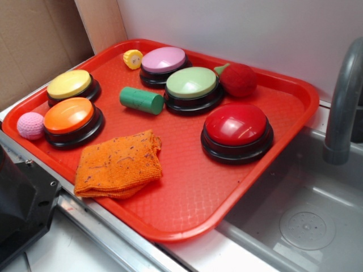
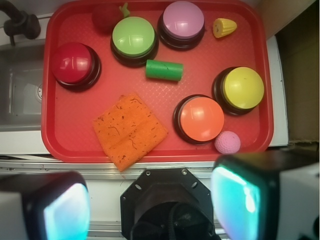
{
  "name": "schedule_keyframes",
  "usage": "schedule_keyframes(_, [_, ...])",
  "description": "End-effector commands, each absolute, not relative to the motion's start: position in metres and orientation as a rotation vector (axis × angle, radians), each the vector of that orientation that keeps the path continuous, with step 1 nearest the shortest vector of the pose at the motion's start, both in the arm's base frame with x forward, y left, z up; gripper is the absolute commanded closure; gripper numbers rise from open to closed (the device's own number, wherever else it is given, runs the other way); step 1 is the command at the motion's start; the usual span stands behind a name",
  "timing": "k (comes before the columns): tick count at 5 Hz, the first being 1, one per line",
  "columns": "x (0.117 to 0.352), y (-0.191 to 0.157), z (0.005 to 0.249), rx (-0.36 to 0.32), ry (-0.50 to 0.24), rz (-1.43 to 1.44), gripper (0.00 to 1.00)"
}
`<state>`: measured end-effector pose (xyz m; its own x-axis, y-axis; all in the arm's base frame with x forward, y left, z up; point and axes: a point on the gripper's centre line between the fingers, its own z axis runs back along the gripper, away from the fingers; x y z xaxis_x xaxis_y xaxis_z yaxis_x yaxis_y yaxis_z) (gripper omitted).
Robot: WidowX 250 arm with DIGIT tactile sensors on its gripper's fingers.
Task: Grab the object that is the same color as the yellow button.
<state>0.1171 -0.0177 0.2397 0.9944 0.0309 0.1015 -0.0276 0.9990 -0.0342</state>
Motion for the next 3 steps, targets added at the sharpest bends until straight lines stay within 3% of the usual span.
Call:
schedule_keyframes(1, [0.117,-0.018,0.24,-0.033,-0.102,0.029,0.0])
schedule_keyframes(2, [0.134,-0.006,0.23,-0.04,-0.121,0.143,0.0])
schedule_keyframes(3, [0.149,0.017,0.22,0.001,-0.184,0.384,0.0])
